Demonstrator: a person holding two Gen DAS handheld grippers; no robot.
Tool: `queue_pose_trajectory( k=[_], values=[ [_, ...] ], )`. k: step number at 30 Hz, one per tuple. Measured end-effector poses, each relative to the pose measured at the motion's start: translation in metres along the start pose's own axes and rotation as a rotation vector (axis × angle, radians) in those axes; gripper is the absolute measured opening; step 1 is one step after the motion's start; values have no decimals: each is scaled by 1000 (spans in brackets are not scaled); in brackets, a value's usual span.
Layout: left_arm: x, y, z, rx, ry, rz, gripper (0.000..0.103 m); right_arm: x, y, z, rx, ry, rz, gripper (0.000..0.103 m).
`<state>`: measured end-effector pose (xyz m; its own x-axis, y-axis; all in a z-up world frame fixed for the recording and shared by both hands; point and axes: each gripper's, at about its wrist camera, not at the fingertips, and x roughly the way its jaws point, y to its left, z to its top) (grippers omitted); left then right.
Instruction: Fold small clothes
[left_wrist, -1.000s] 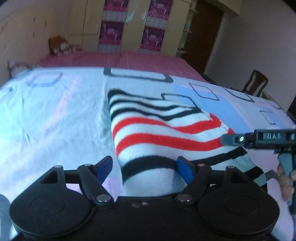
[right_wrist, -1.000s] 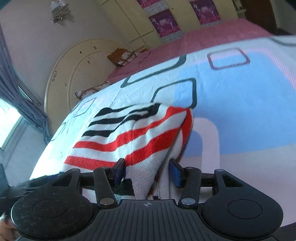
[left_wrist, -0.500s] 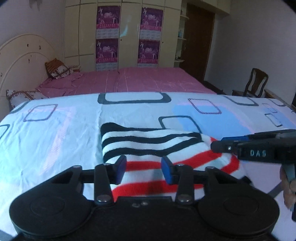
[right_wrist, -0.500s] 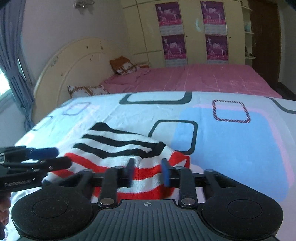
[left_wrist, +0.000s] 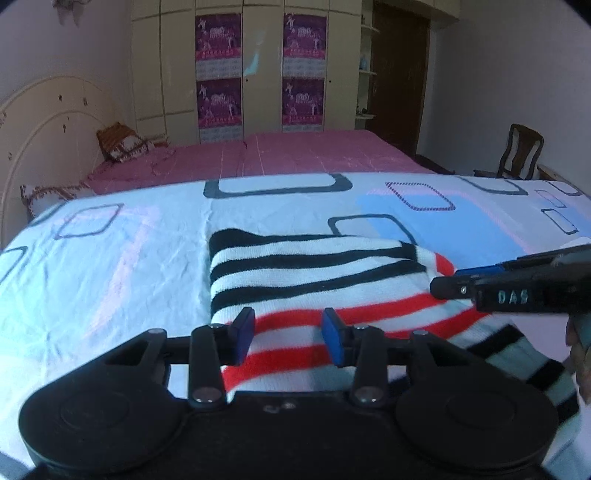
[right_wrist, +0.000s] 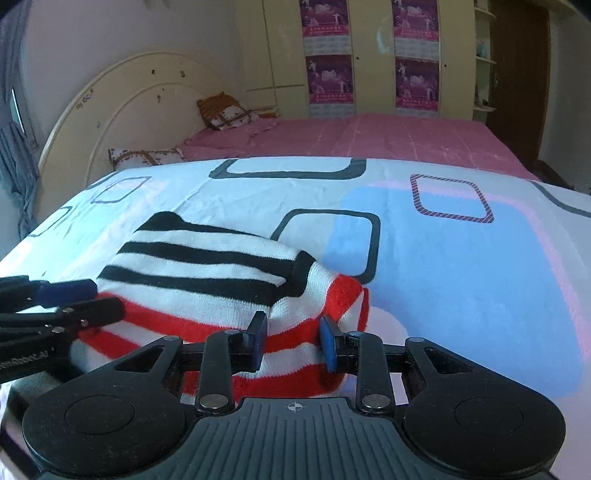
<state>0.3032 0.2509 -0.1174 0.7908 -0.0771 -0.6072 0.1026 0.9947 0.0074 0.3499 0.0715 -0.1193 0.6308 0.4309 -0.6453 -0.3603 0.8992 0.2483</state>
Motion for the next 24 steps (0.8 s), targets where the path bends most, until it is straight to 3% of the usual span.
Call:
queue_pose_trajectory(
  k=[4, 9, 16, 19, 24],
  values=[
    [-25, 0, -9, -22, -5, -8, 39, -32, 2, -1, 27, -52, 25, 30],
    [-54, -4, -29, -19, -12, -13, 39, -64, 24, -22, -45, -54, 39, 30],
    [-55, -4, -46, -18, 6, 4, 42, -60, 28, -68, -46, 12, -33, 30],
    [-57, -6, -44, 1, 15, 15, 42, -56, 25, -67, -2, 18, -33, 30],
    [-82, -9, -53, -11, 32, 34, 42, -94, 34, -72, -3, -28, -33, 30]
  ],
)
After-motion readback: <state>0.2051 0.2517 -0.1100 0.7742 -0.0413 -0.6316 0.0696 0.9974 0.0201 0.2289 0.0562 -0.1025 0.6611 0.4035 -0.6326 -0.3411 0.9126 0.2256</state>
